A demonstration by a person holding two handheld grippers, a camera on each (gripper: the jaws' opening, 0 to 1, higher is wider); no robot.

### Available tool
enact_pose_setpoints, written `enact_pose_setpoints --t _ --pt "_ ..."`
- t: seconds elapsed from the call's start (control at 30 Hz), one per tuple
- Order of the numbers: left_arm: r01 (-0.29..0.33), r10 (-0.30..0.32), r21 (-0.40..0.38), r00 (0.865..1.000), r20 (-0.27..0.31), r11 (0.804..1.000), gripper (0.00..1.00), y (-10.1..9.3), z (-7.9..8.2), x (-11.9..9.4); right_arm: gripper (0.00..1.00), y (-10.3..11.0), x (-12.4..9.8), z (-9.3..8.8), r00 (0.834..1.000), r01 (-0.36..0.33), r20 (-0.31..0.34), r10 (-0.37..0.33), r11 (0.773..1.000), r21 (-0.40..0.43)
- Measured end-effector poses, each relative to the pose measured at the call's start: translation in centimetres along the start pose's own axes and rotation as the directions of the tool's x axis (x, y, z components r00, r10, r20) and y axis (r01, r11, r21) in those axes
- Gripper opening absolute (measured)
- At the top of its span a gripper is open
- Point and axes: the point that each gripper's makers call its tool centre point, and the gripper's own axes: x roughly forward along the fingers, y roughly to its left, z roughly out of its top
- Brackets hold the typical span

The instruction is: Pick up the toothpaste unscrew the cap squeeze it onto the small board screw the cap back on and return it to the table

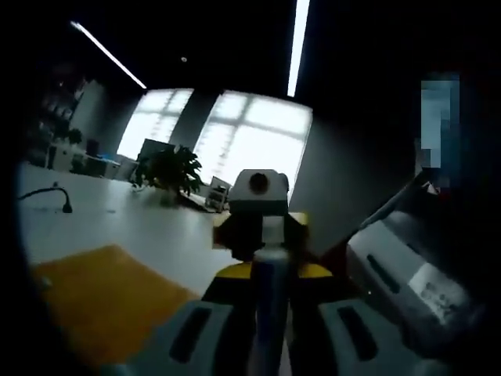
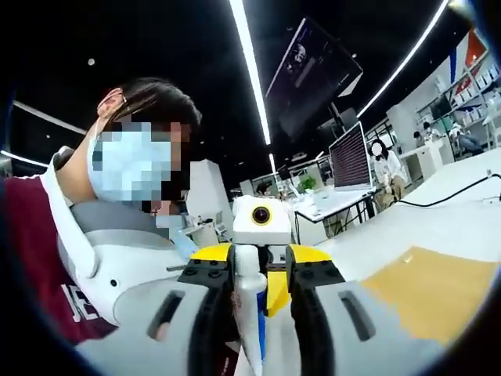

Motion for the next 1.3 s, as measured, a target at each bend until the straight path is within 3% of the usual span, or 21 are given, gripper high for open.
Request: enact_pose_setpoints --t 0.13,0.27,0.37,0.53,0.6,0.7,0.77,0.8,0.83,0.87,0.9,1.03,1.1,1.13,1.17,1.23,1.3 --pt "0.004 -0.004 -0.006 1.000 0.006 1.000 0.15 0.3 0.0 -0.6 0.24 1.1 0.1 0.9 0.996 -0.069 0.062 0.067 0.997 0.023" --pt "0.046 -0.045 -0.027 0.999 0.023 0.999 0.15 -0.7 0.2 -0.3 0.16 1.5 -0.2 1.5 0.983 -0.154 0.116 0.141 0.981 0.117" --pt "0.066 -0.065 -0.040 0.997 0.031 0.997 0.15 -1.0 0.3 -0.2 0.12 0.9 -0.2 1.3 0.982 -0.163 0.120 0.147 0.978 0.130" --pt "0.049 -0.048 -0.033 0.999 0.017 0.998 0.15 -0.8 0.1 -0.3 0.12 0.7 0.0 0.9 0.987 -0.143 0.099 0.130 0.980 0.139" --pt "0.015 -0.015 -0.024 1.000 0.012 1.000 0.15 -0.8 0.3 -0.1 0.11 0.1 0.1 0.9 0.992 -0.099 0.090 0.086 0.984 0.148" --pt "-0.091 0.092 0.037 0.996 -0.009 0.995 0.15 0.6 0.3 -0.3 0.11 -0.7 0.1 0.9 0.996 -0.010 0.085 -0.003 0.989 0.147" --pt "-0.120 0.121 0.060 0.992 -0.028 0.991 0.15 0.6 0.1 -0.2 0.11 -0.4 0.0 0.8 0.996 -0.001 0.088 -0.013 0.989 0.148" --pt "-0.133 0.134 0.060 0.991 -0.023 0.989 0.15 0.5 0.2 -0.1 0.10 -0.9 -0.2 1.0 0.991 0.043 0.116 -0.063 0.985 0.167" --pt "-0.141 0.142 0.042 0.990 -0.020 0.989 0.15 0.5 0.3 0.1 0.10 -0.7 -0.3 1.1 0.990 0.046 0.123 -0.067 0.985 0.166" --pt "-0.155 0.155 0.030 0.988 -0.021 0.988 0.15 0.6 0.4 0.1 0.10 -1.3 -0.6 1.2 0.982 0.105 0.137 -0.128 0.981 0.163" --pt "-0.197 0.197 0.023 0.980 -0.018 0.980 0.15 1.1 0.4 0.1 0.10 -1.7 -0.9 1.2 0.974 0.157 0.138 -0.179 0.975 0.160" --pt "-0.303 0.312 0.127 0.948 -0.054 0.944 0.15 2.4 -0.2 0.1 0.10 -2.2 -1.7 0.7 0.952 0.275 0.113 -0.284 0.957 0.092" --pt "-0.277 0.284 0.115 0.957 -0.050 0.954 0.15 2.0 -0.2 0.2 0.11 -1.4 -1.4 0.7 0.958 0.245 0.128 -0.256 0.965 0.091" --pt "-0.245 0.250 0.098 0.968 -0.037 0.964 0.15 1.6 0.0 0.3 0.11 -1.0 -1.3 1.1 0.964 0.210 0.159 -0.215 0.977 0.047" --pt "-0.211 0.215 0.093 0.976 -0.031 0.973 0.15 1.2 0.1 0.4 0.12 -0.4 -1.2 1.2 0.971 0.162 0.173 -0.167 0.986 0.044" --pt "-0.196 0.198 0.074 0.980 -0.027 0.978 0.15 1.3 0.0 0.1 0.24 0.8 -1.4 2.5 0.964 0.039 0.260 -0.061 0.995 0.090" --pt "-0.171 0.174 0.065 0.984 -0.041 0.983 0.15 1.2 -0.4 0.1 0.27 0.1 -2.3 2.5 0.973 0.017 0.230 -0.037 0.996 0.088"
